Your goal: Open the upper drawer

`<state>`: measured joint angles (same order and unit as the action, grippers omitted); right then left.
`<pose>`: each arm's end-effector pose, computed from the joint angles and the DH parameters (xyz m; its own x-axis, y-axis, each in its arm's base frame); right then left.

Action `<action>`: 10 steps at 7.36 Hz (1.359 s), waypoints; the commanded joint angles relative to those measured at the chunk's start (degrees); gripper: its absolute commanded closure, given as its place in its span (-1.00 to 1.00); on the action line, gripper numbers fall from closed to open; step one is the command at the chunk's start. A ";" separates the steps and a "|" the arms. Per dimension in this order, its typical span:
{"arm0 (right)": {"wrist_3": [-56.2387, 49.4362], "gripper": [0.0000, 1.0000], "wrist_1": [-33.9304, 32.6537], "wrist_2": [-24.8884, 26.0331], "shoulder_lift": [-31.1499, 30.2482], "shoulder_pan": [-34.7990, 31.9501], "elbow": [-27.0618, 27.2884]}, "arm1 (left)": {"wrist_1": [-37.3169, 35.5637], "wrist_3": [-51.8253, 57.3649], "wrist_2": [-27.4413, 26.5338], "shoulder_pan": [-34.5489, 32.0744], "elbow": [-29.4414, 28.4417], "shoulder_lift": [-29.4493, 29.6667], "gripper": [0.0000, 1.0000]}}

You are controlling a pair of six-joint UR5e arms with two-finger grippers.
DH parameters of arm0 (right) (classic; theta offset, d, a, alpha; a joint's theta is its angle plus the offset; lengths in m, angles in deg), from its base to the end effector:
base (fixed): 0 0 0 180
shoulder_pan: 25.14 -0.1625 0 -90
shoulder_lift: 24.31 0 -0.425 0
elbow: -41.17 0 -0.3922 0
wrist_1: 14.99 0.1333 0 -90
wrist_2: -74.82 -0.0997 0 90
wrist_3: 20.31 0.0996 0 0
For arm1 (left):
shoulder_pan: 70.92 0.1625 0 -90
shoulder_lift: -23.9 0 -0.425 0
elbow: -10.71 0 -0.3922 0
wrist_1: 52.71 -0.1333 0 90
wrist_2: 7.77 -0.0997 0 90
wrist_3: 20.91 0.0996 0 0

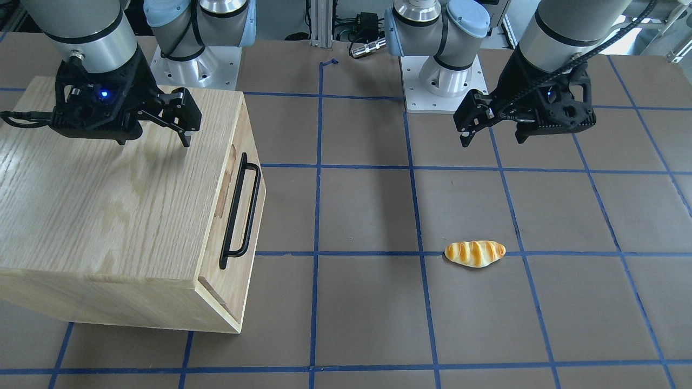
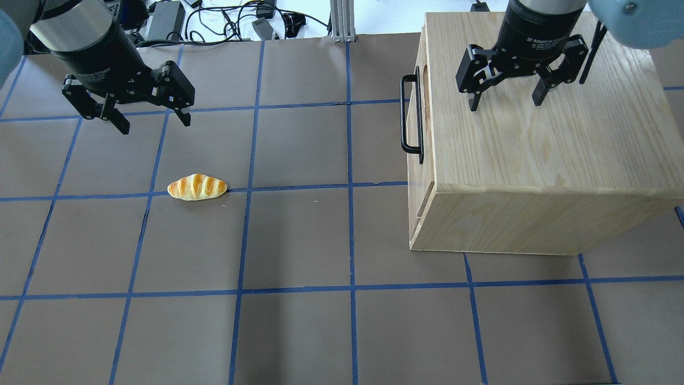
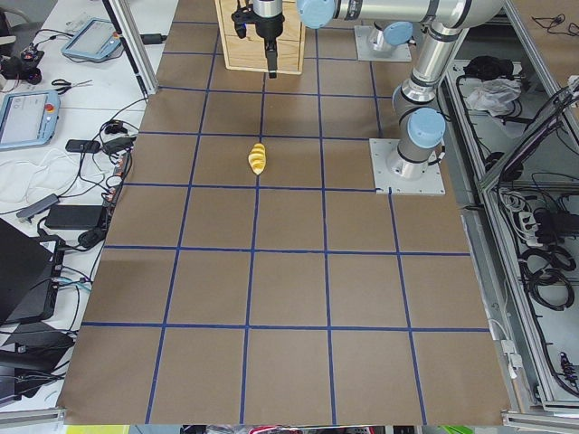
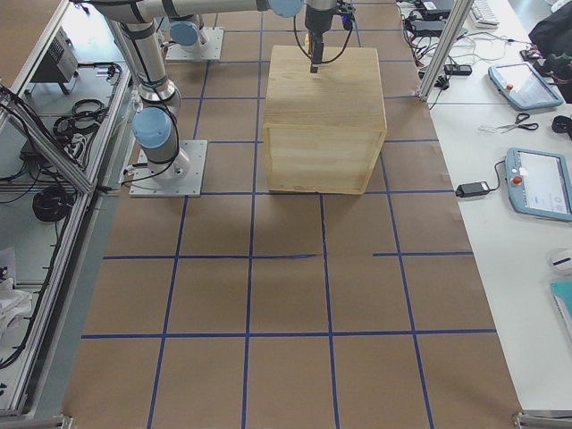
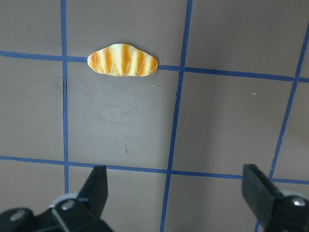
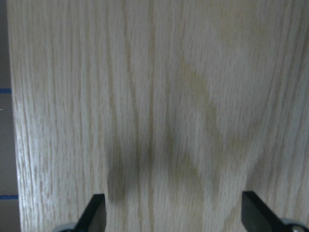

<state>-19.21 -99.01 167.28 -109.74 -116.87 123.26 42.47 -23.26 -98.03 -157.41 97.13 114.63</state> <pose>0.1447 -0.5163 0.5050 -0.9990 -0.0130 0.0438 -0.0110 0.9989 0.0452 -0.1024 -0.4999 0.5034 -0.9948 -0.1019 -0.0062 -0.1020 0.9940 0.0404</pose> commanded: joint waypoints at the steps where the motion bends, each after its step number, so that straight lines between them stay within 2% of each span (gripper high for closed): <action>1: -0.05 -1.00 0.00 0.00 0.00 -0.03 0.00 | 3.33 -0.47 -0.17 -0.44 0.41 -1.07 -1.00; 10: 0.04 -1.00 0.00 0.00 0.00 -0.03 0.09 | 1.42 0.31 -0.26 0.35 -0.81 -0.28 -1.00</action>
<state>-19.22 -99.01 167.28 -109.74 -116.90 123.28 44.16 -23.62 -97.79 -157.02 96.54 114.76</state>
